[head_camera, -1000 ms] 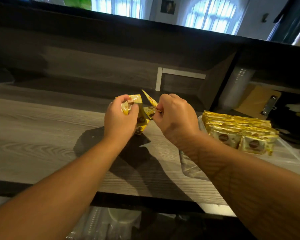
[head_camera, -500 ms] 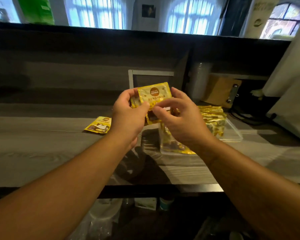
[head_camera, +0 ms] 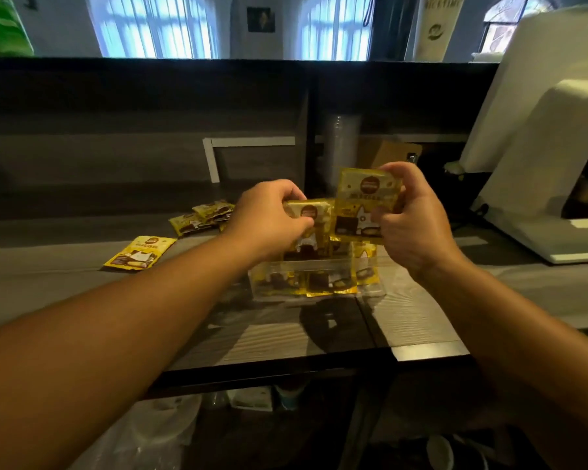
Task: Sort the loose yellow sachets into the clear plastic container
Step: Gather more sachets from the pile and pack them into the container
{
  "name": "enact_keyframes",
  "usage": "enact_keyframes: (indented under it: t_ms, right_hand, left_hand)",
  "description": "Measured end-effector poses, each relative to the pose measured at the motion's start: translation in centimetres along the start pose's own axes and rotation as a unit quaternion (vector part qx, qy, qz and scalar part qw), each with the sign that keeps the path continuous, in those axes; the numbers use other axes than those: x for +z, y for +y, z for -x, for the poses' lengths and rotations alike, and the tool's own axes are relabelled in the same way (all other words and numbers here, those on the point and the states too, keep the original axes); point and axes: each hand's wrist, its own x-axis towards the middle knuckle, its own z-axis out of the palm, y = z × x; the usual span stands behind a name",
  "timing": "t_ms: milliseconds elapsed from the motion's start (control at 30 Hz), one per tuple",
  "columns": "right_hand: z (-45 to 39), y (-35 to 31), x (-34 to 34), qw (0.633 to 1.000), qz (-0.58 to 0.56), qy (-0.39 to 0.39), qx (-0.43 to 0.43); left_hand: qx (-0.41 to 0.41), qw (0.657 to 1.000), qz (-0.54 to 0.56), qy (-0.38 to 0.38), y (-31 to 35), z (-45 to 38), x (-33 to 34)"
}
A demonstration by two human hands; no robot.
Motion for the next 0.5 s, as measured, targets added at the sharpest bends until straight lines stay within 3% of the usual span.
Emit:
enact_keyframes:
  t_ms: [100, 233, 400, 500]
  right_hand:
    - [-0.2, 0.4, -0.4, 1.0, 0.003, -0.004, -0.006]
    - [-0.5, 1.0, -0.9, 0.998, 0.046, -0.036, -0.011]
    - [-0.9, 1.4, -1.3, 0.977, 0.195, -0.062, -0.054]
    - [-1.5, 1.1, -1.5, 0.937, 0.324, -0.098, -0.087]
  left_hand:
    - [0.037, 0.988, -0.143, -0.035, -0.2, -0.4, 0.3]
    - [0.096, 0.94, -0.322, -0.057, -0.2, -0.7, 0.7]
    - [0.126, 0.907, -0.391, -0.091, 0.7, -1.3, 0.6]
    - [0.124, 0.907, -0.384, -0.123, 0.7, -1.9, 0.1]
